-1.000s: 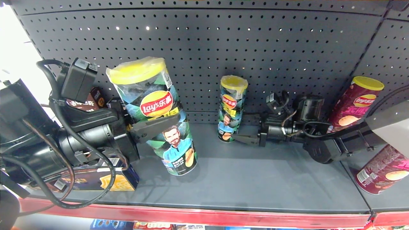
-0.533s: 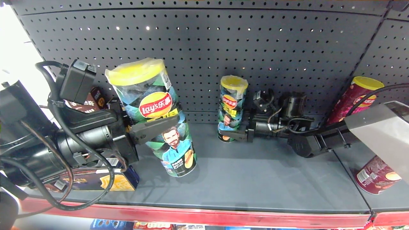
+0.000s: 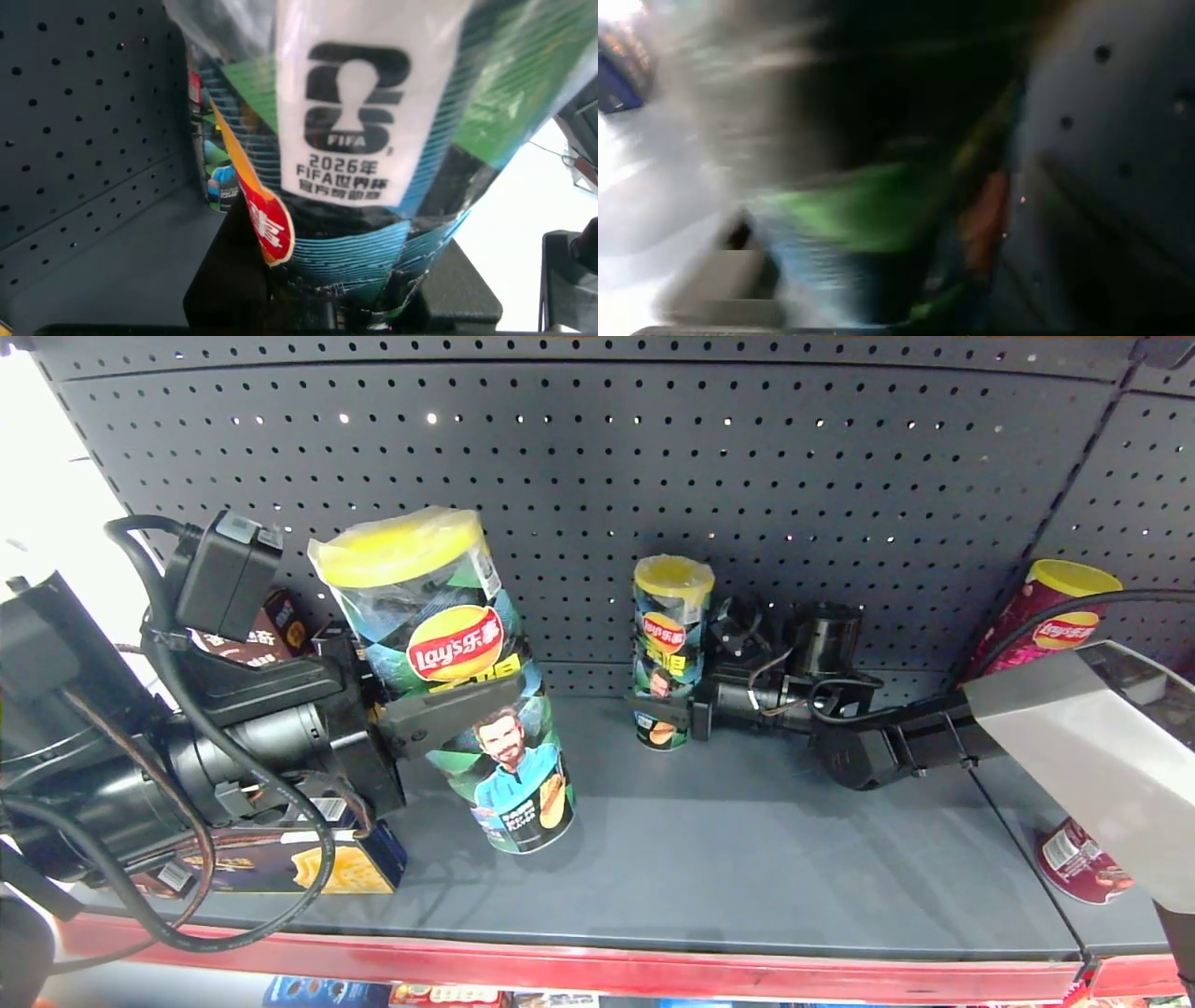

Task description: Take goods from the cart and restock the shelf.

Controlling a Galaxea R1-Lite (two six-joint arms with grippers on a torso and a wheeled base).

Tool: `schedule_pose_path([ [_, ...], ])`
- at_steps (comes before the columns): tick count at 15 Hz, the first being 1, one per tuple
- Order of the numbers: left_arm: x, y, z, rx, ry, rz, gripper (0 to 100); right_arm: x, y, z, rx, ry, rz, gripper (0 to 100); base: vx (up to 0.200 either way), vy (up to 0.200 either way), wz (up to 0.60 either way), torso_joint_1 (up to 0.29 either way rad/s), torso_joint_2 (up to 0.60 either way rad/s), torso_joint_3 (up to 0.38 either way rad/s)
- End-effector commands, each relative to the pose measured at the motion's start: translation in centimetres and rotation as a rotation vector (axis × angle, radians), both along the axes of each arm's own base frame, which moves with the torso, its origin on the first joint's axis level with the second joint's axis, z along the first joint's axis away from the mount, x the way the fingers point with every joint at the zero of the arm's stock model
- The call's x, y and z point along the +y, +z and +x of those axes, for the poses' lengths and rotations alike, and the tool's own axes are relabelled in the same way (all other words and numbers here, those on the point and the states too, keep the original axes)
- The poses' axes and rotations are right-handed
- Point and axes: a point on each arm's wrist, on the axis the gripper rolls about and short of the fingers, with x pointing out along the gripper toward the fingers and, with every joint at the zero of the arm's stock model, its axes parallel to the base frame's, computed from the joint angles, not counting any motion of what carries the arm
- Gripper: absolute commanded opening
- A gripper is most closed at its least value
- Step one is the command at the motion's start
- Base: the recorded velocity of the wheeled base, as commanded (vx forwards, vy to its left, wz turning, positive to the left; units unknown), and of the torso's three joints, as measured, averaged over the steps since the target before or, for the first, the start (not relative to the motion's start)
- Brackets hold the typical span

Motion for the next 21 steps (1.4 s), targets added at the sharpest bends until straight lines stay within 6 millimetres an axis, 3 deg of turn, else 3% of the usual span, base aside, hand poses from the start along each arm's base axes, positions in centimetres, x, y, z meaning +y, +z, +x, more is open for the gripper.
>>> schedule_pose_path([
  [1,0.0,-0.1,0.0,0.003,0.001,0.001,0,0.2,-0.1,0.2,0.007,0.002,-0.003,0,0.0,0.0,0.0,0.0,0.0,0.0],
  [7,0.0,0.0,-0.1,-0.007,0.005,-0.005,0,-1.0,1.8,-1.5,-0.005,-0.005,0.002,0,0.0,0.0,0.0,0.0,0.0,0.0],
  [11,0.1,-0.3,-0.2,0.006,0.005,0.0,0,-2.0,3.5,-4.0,-0.005,-0.002,0.002,0,0.0,0.0,0.0,0.0,0.0,0.0],
  [13,0.2,-0.5,-0.7,0.009,0.004,0.001,0,-2.7,4.3,-6.4,-0.014,0.005,0.006,0,0.0,0.0,0.0,0.0,0.0,0.0],
  [16,0.3,-0.4,-0.7,0.007,0.004,-0.001,0,-3.8,3.7,-10.1,-0.007,0.022,0.004,0,0.0,0.0,0.0,0.0,0.0,0.0],
  [18,0.3,-0.3,-0.8,0.004,0.002,-0.002,0,-4.5,2.3,-13.3,0.008,0.044,-0.002,0,0.0,0.0,0.0,0.0,0.0,0.0],
  [21,0.3,-0.3,-0.8,0.004,0.004,-0.002,0,-4.7,0.4,-15.6,-0.002,0.064,0.002,0,0.0,0.0,0.0,0.0,0.0,0.0],
])
